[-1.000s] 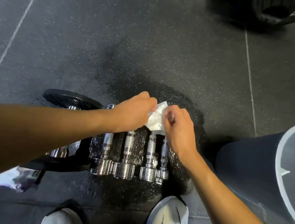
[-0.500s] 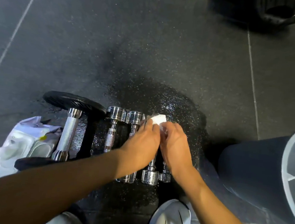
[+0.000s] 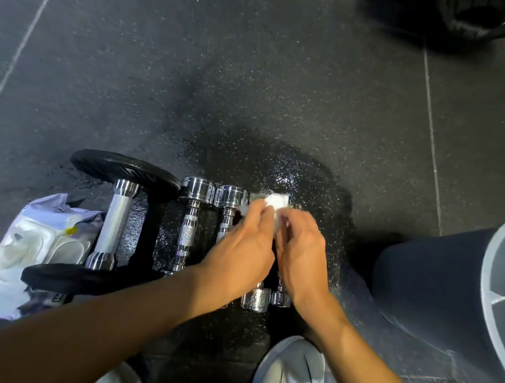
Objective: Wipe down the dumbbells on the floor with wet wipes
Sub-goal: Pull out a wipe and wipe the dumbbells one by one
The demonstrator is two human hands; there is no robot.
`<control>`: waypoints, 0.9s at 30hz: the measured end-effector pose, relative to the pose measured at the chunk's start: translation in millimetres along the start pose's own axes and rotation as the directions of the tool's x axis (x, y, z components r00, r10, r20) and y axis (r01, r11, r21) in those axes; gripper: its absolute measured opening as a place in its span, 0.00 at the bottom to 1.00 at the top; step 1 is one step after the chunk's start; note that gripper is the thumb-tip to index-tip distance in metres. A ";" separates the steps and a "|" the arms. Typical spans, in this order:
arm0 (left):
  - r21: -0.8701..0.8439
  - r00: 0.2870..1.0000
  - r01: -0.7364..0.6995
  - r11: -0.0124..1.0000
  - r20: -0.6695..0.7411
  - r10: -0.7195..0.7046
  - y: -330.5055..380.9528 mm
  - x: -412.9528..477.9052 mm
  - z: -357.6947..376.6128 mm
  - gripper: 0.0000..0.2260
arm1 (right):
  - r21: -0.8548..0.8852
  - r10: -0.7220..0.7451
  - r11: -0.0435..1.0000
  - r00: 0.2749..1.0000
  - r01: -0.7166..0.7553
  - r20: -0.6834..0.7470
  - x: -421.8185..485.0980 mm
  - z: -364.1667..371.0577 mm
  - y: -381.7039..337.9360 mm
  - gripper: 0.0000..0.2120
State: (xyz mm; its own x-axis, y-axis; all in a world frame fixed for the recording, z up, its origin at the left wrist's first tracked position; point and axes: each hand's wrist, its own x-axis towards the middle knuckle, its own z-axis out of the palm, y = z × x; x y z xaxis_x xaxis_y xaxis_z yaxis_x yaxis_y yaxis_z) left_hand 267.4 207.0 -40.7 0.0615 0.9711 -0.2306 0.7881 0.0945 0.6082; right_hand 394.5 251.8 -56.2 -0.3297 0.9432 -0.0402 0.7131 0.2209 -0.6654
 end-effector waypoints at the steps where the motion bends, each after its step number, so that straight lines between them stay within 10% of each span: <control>1: 0.016 1.000 -0.030 0.999 -0.008 0.030 -1.4 5.3 -2.7 0.22 | -0.015 -0.021 1.000 1.000 0.021 -0.011 5.9 0.5 2.0 0.11; 27: -0.039 0.947 0.097 0.994 0.311 -0.080 -23.7 2.3 -4.7 0.24 | 0.099 0.032 0.993 0.970 -0.057 0.240 -15.2 8.5 15.1 0.23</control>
State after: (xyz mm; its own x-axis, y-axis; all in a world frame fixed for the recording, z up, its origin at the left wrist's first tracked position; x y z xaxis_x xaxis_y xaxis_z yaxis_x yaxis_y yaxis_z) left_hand 246.0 208.0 -52.1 0.1851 0.8441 -0.5032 0.7657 0.1971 0.6123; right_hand 405.0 238.7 -72.0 -0.4456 0.8626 -0.2396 0.6661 0.1407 -0.7324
